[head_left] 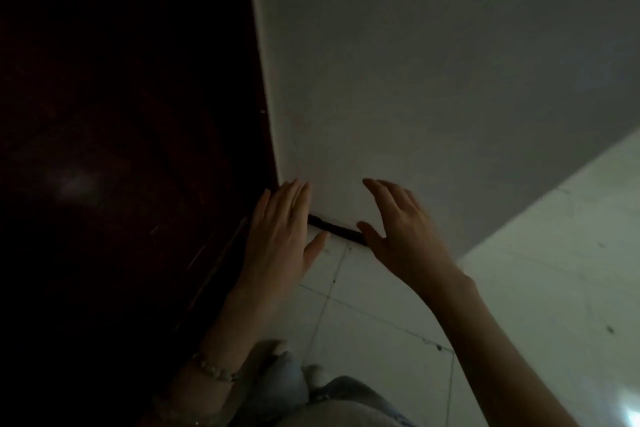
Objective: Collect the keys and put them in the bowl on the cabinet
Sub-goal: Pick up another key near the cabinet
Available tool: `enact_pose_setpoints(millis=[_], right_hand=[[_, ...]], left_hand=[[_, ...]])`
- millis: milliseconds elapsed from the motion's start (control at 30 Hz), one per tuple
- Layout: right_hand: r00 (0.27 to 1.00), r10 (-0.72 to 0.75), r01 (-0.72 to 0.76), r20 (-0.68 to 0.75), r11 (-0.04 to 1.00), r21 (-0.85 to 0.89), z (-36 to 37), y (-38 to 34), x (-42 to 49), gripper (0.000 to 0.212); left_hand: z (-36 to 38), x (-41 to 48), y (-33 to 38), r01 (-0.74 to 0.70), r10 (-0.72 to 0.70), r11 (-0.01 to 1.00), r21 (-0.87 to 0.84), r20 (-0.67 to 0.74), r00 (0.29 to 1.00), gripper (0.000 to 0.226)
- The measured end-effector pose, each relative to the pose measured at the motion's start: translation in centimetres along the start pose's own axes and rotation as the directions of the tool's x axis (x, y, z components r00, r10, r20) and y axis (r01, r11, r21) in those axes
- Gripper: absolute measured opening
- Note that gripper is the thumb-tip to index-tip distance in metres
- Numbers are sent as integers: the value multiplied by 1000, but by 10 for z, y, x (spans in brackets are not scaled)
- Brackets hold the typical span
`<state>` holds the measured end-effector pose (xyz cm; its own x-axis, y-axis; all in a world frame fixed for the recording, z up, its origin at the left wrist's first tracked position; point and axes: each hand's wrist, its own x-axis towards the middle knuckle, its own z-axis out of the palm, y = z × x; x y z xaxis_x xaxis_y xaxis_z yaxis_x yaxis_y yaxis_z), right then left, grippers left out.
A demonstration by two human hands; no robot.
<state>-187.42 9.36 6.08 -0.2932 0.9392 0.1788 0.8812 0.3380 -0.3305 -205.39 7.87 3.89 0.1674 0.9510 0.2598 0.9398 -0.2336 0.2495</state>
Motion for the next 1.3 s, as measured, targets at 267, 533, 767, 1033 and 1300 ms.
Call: enact_pose_setpoints(millis=[267,533,767,1033,1300], right_hand=[[926,365,-368,-93,929,-17,-21,69,-27,65],[719,660,-672,-218,740,21,-30,116,-39,63],[470,819,-846,-330,525,96,-32,137,-58,64],[69,907,-962,-415,170,212,-38,131,-124,64],[-199,866,-956,-459,-69,285,-59,149,-210,63]], left_hand=[[47,76,68,-336,343,938,-82,116,932,71],[88,146,131,-613,658,749,-251,179,731,68],[119,180,176,-785,846,533,-315,171,505,70],[142,160,260,-871,979,201,-449,119,165,69],[163,104,369,-845,993,-55,-532,60,-102,71]])
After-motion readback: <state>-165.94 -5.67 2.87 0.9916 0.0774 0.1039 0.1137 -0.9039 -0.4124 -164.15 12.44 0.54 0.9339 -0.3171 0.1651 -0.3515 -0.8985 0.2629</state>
